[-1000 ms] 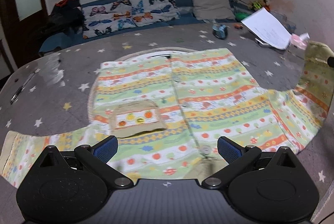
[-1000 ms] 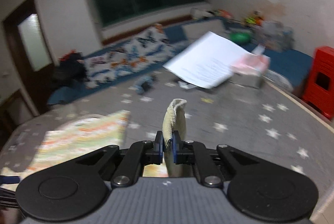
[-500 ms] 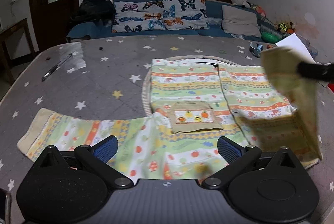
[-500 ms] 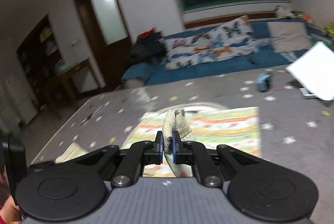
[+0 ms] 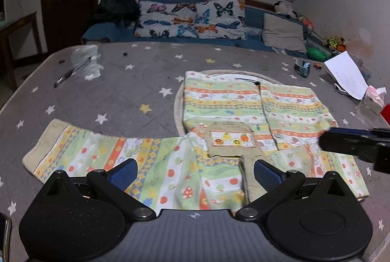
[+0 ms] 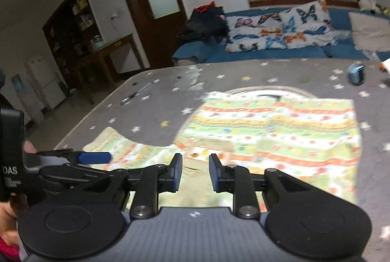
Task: Fold clothes
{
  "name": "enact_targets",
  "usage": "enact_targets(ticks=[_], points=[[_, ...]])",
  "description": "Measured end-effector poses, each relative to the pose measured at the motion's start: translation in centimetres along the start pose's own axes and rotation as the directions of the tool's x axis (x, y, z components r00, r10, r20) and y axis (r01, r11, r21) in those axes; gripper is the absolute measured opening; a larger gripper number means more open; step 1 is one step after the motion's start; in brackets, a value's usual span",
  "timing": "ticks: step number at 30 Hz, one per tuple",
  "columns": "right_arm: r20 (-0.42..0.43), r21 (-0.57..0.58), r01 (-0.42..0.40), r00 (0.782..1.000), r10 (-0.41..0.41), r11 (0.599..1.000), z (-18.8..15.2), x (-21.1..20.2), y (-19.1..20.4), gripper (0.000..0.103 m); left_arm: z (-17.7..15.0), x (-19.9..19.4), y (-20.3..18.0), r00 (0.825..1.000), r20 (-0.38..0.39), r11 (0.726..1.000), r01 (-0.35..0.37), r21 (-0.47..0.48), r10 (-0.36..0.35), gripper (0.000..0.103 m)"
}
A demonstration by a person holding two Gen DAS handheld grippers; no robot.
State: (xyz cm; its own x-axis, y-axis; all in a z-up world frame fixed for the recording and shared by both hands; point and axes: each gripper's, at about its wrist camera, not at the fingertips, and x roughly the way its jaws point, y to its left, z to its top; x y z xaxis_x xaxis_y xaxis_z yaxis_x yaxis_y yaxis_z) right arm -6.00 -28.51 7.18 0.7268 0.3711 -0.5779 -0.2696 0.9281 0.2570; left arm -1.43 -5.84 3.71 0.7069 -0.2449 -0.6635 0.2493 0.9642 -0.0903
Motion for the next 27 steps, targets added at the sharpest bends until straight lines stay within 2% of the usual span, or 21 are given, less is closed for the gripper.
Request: enact_targets(ticks=[3,4,7,9,11,13,16,20,23,25,27], points=[[-0.029,-0.029,0.077,0.997,-0.078,0.997,-0.9,-1.3,-2.3,0.027,-0.2,-0.1,-1.3,1.0,0.018,0.999,0.019,0.038,-0.019,0.098],[-0.044,-0.047,0.11,0.993,-0.112,0.993,-1.6,-1.6,-3.1,0.032,-0.2,-0.1,-1.7,0.999,0.022,0.998,0.034,0.051,-0.035,0.093],[-0.089,-0.067,0.174,0.98,-0.18,0.982,-3.6,-2.2,-5.1,0.033,-0.4,0.3,-3.4,0.998,0.02,0.994,0.064,0.09,-0.066,0.079],[-0.103,-0.067,0.199,0.973,-0.205,0.978,-4.8,-2.2,-6.0,0.033,-0.5,0.7,-4.4,0.996,0.014,0.99,0.085,0.115,-0.087,0.071],[-0.118,-0.063,0.217,0.967,-0.224,0.974,-5.8,-2.3,-6.8,0.033,-0.7,1.1,-5.3,0.994,0.003,0.984,0.107,0.14,-0.108,0.059],[-0.136,-0.053,0.221,0.964,-0.226,0.974,-6.6,-2.3,-7.5,0.031,-0.8,1.5,-6.0,0.993,-0.011,0.98,0.119,0.16,-0.118,0.054],[-0.128,-0.049,0.213,0.967,-0.218,0.976,-6.3,-2.5,-8.0,0.031,-1.0,1.9,-6.7,0.991,-0.012,0.974,0.134,0.185,-0.134,0.047],[-0.069,-0.053,0.216,0.973,-0.219,0.975,-4.1,-2.2,-8.4,0.031,-0.9,2.6,-7.3,0.989,-0.013,0.969,0.146,0.198,-0.146,0.039],[-0.078,-0.043,0.223,0.971,-0.226,0.974,-3.4,-0.5,-9.2,0.031,-0.9,3.5,-7.6,0.992,-0.023,0.969,0.128,0.212,-0.126,0.038],[-0.086,-0.036,0.228,0.969,-0.23,0.973,-2.9,0.7,-9.7,0.031,-1.1,4.4,-7.6,0.996,-0.034,0.968,0.086,0.236,-0.08,0.038],[-0.101,-0.031,0.235,0.966,-0.237,0.972,-2.9,1.7,-10.3,0.031,-1.3,5.1,-7.2,0.997,-0.051,0.968,0.073,0.241,-0.062,0.038]])
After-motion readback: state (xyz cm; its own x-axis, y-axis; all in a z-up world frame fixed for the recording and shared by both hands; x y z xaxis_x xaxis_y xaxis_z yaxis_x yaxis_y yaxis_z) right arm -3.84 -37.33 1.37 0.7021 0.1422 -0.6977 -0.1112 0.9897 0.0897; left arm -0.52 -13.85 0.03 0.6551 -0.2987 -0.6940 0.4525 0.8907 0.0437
